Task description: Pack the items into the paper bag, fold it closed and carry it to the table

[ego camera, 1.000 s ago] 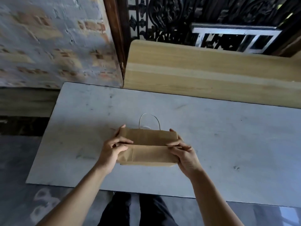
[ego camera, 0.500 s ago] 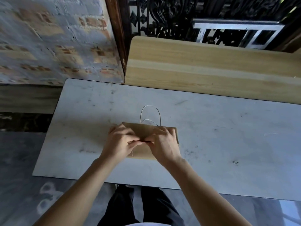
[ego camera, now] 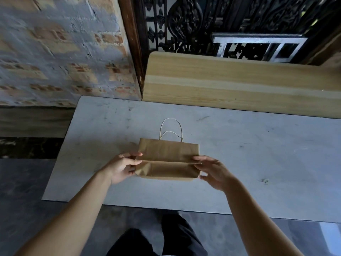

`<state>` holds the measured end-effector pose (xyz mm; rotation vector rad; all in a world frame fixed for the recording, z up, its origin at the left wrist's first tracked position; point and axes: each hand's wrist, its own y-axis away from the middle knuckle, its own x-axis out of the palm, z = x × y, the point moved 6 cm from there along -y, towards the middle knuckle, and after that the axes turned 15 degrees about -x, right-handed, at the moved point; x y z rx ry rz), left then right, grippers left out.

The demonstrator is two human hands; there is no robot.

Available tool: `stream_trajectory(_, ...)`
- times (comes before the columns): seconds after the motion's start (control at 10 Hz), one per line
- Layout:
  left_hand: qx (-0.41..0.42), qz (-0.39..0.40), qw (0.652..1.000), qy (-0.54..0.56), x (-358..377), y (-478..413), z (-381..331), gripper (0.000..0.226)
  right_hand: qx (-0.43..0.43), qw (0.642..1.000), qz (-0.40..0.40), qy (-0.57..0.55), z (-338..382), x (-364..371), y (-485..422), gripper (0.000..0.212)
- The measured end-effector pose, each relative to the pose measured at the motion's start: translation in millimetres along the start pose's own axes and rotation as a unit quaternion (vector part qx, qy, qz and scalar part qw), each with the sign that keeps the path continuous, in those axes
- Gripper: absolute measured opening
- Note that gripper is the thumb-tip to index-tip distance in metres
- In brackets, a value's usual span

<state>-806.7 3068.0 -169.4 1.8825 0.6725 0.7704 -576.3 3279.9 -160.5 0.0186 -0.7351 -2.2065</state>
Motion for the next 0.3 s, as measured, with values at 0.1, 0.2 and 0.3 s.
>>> stream_trajectory(0.1,0.046,-0.007,0.996,-0.072,5,13,-8,0.032,-0.039,0.990,-0.021,0.133,21,4,9,0.029)
stream_trajectory(0.2,0.189,-0.106,0.933,-0.285,12,41,-30,0.040,-0.089,0.922,-0.067,0.371,58,24,27,0.033)
stream_trajectory(0.3,0.260,-0.206,0.777,-0.534,24,87,-38,0.068,-0.128,0.819,-0.069,0.555,84,66,58,0.035)
